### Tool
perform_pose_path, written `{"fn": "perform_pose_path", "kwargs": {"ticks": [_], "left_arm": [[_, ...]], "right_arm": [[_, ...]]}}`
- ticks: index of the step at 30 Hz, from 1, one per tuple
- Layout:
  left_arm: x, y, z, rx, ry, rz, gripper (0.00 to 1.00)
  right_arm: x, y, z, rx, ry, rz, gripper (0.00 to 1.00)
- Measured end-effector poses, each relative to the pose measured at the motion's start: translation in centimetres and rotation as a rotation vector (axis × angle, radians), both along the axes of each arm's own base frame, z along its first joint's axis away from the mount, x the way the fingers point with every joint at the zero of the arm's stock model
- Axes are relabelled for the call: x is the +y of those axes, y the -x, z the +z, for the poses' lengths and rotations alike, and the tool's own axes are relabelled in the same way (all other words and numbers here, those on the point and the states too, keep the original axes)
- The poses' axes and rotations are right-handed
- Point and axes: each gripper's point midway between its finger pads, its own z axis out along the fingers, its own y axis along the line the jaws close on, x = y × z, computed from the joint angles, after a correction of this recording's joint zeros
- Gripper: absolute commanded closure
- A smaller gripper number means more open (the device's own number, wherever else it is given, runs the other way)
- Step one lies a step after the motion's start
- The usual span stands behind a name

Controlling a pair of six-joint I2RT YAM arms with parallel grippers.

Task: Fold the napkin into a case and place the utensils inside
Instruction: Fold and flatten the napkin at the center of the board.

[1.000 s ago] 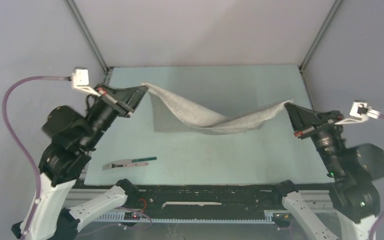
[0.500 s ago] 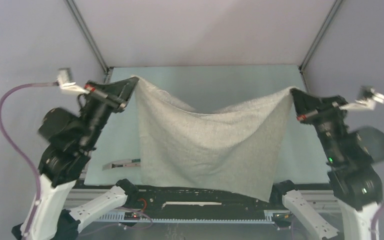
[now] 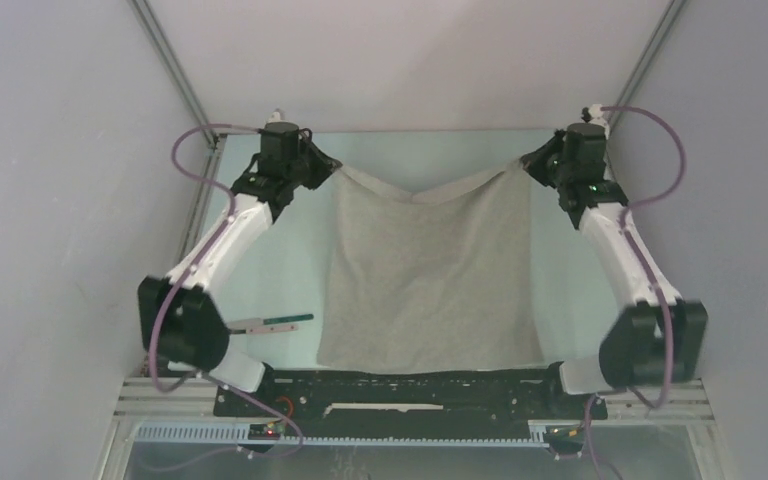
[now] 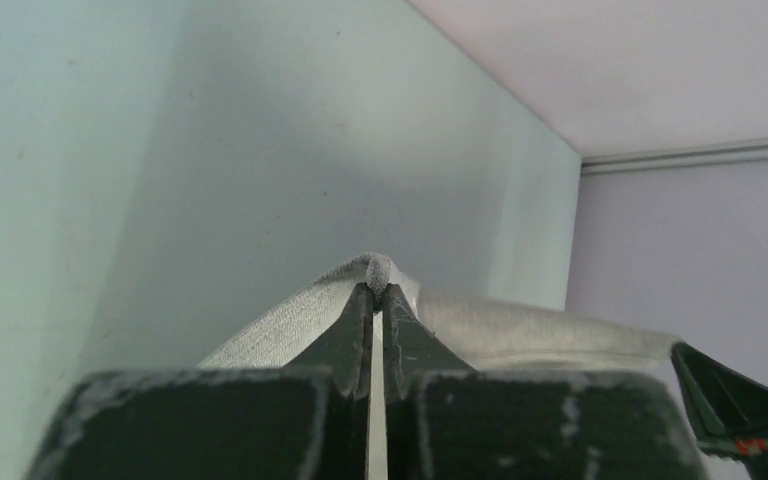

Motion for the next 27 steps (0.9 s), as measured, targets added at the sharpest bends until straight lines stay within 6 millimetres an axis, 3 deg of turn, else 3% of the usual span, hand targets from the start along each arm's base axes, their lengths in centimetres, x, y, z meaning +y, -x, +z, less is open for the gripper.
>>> {"fn": "perform_pose_path", "kwargs": {"ticks": [4,8,11,15,22,24,27], "left_arm": [[-0.1,-5.1,-5.6,0.096,0.054,-0.028,1.0],[-1.0,-9.8,-9.1,0.141,0.105,-0.072,1.0],[-1.9,-12.3,-10.6,0.144,0.137,-0.09,1.0],[-1.8,-12.6,-11.5,0.161,0.149,-0.081,1.0],[-0.6,-12.1,-12.0,0.21,0.136,-0.063,1.0],[-0.2,-11.3,-12.7,0.252,0.121,-0.065,1.0],[0.1,-9.0,-13.6,0.306,0.099,-0.081,1.0]], "right_arm": [[-0.2,-4.5,-6.2,0.115,-0.025,0.029,1.0],[-0.7,-8.6,-10.9,0.19,-0.065,0.059,1.0],[-1.4,-11.5,-12.4,0.2,-0.09,0.076,1.0],[-1.8,-13.9,-13.2,0.2,-0.109,0.098,1.0],[-2.0,-12.7,-13.5,0.286,-0.144,0.136,1.0],[-2.1,-11.3,-14.3,0.334,-0.15,0.148,1.0],[-2.0,-7.5,-15.7,0.424,-0.147,0.157,1.0]]}}
